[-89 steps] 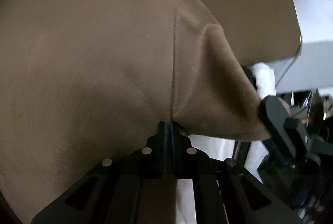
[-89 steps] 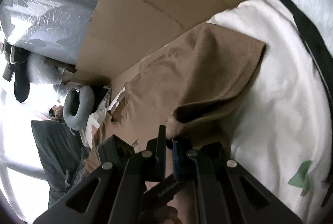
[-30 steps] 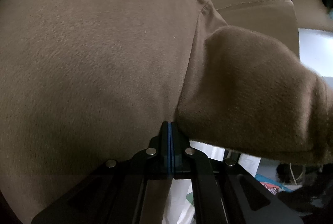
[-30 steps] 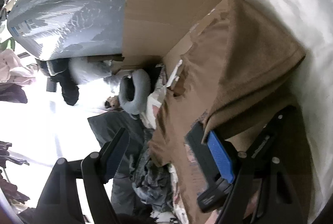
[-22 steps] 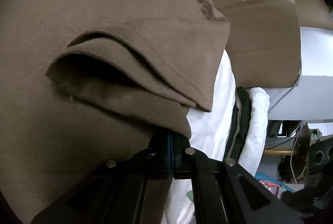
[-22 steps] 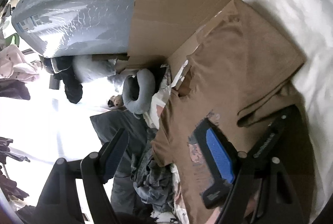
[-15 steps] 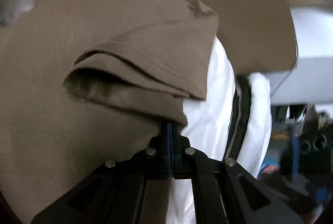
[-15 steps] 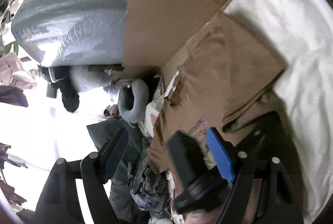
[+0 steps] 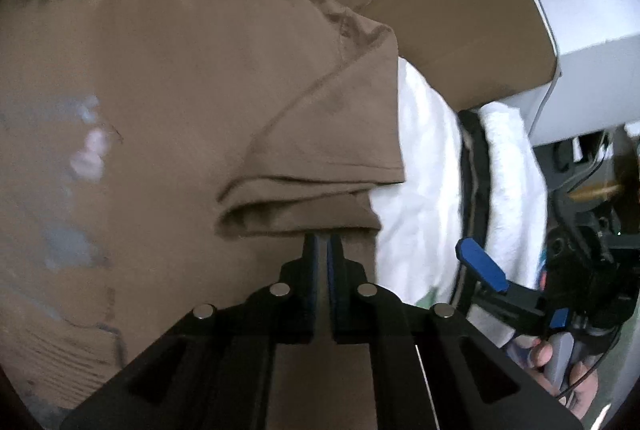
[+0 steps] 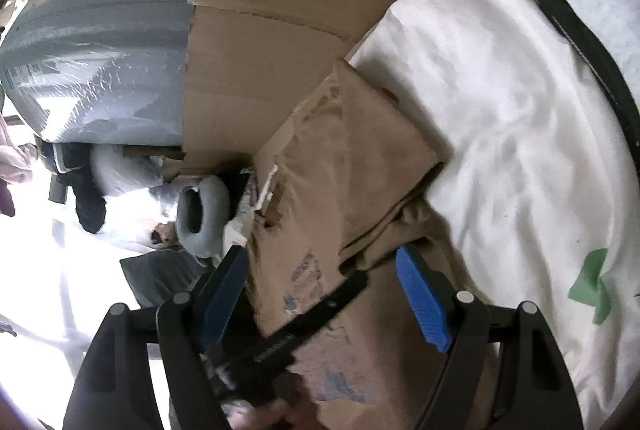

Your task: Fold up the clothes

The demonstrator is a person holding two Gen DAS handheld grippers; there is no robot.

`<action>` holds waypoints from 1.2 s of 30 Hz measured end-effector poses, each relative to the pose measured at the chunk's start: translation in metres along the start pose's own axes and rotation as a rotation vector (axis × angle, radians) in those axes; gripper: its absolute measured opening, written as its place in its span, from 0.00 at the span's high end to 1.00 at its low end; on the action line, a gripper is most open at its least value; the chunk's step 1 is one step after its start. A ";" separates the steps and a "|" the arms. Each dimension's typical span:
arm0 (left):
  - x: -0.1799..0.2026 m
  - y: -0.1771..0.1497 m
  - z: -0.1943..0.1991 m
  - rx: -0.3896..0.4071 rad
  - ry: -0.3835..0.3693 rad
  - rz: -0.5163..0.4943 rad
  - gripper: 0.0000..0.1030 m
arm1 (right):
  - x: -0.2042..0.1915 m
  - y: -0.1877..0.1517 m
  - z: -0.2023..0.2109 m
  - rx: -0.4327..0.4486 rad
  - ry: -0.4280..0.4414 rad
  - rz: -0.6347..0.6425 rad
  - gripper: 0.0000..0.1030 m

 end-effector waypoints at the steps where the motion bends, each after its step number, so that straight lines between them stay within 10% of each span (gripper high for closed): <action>1: 0.001 0.002 0.002 -0.004 0.022 -0.021 0.96 | 0.001 -0.001 -0.002 0.002 -0.023 0.013 0.30; 5: 0.000 0.008 0.004 -0.026 0.110 -0.104 0.94 | 0.005 -0.005 -0.010 0.002 -0.140 0.080 0.34; 10: -0.009 0.014 0.000 -0.042 0.197 -0.158 0.64 | 0.011 -0.010 -0.021 -0.004 -0.247 0.150 0.36; 30: -0.018 0.023 -0.022 -0.119 0.234 -0.369 0.65 | 0.014 -0.022 -0.068 0.016 -0.470 0.391 0.63; 36: -0.013 0.023 -0.018 -0.133 0.223 -0.386 0.93 | 0.012 -0.024 -0.073 0.030 -0.503 0.460 0.72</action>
Point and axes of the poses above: each gripper's, at about its wrist camera, not at the fingertips, and z roughly against the way its jaws point, x to its right, y to its top, the point moved 1 cm from there along -z, roughly the way its jaws point, and after that the axes turned 8 degrees about -y, right-handed, at the moved point
